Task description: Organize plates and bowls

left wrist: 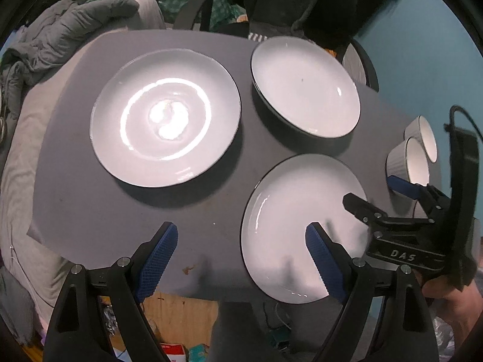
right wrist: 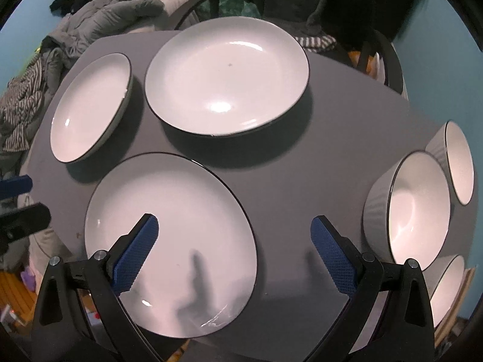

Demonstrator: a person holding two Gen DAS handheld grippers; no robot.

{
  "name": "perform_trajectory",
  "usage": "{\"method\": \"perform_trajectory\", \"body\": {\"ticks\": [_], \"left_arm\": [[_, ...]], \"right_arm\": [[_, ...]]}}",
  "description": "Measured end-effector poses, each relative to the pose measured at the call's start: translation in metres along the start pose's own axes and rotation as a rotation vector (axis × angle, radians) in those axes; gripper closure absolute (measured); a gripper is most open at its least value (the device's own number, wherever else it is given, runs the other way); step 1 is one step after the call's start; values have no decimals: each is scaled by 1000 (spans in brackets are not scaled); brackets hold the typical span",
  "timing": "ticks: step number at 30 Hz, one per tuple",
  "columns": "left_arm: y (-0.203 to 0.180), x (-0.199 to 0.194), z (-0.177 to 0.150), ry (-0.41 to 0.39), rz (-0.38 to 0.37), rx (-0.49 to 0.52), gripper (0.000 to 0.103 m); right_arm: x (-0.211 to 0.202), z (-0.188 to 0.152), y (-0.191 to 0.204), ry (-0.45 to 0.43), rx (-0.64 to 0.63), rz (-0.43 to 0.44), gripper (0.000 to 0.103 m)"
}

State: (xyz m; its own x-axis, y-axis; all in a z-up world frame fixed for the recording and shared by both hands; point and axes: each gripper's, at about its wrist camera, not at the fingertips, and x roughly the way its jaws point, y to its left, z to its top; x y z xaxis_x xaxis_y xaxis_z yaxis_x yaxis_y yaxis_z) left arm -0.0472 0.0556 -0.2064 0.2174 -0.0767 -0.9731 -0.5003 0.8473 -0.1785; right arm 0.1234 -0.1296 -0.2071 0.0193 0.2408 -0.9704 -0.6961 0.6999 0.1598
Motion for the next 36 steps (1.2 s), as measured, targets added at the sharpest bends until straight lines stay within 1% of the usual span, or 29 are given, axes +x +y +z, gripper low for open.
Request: {"method": "perform_trajectory", "body": {"ticks": [3,9,11,14,16,21,24,26,27,28,29,31,32,34,36], "left_arm": [[-1,15,-3,34,2,7,16],[4,28,-6,59,-5,-4,17],[4,29,-6,57,-10,-3,17],[4,33,-3,54,-12,-2,17],[8,32,-7,63,-11,0,17],[12,41,-9,78,-24,-18,18],[12,47,-10,103,-31,-32,24],[15,49,-13,110,-36,-42,24],[16,50,-12,113,-42,-51,26],[17,51,-12,118,-46,-56,27],[18,52,-12,122,-46,-60,30],[20,53,-13,133,-50,-62,34],[19,54,-13,138,-51,-64,38],[22,56,-14,148,-55,-69,45],[23,59,-15,153,-55,-71,56]], "right_arm": [[5,-4,-6,11,32,21,5],[17,-13,-8,43,48,33,11],[20,-13,-9,50,44,39,14],[26,-18,-9,69,43,45,19],[29,-20,-10,77,45,58,24],[31,-19,-11,85,42,78,31],[35,-18,-15,103,54,95,38],[38,-17,-17,121,57,111,43],[38,-17,-17,128,56,116,48],[38,-17,-17,132,54,120,50],[38,-17,-18,126,51,118,52],[37,-15,-20,129,55,123,59],[37,-15,-22,132,62,127,61],[37,-14,-26,141,84,139,72],[38,-14,-29,146,101,148,76]]}}
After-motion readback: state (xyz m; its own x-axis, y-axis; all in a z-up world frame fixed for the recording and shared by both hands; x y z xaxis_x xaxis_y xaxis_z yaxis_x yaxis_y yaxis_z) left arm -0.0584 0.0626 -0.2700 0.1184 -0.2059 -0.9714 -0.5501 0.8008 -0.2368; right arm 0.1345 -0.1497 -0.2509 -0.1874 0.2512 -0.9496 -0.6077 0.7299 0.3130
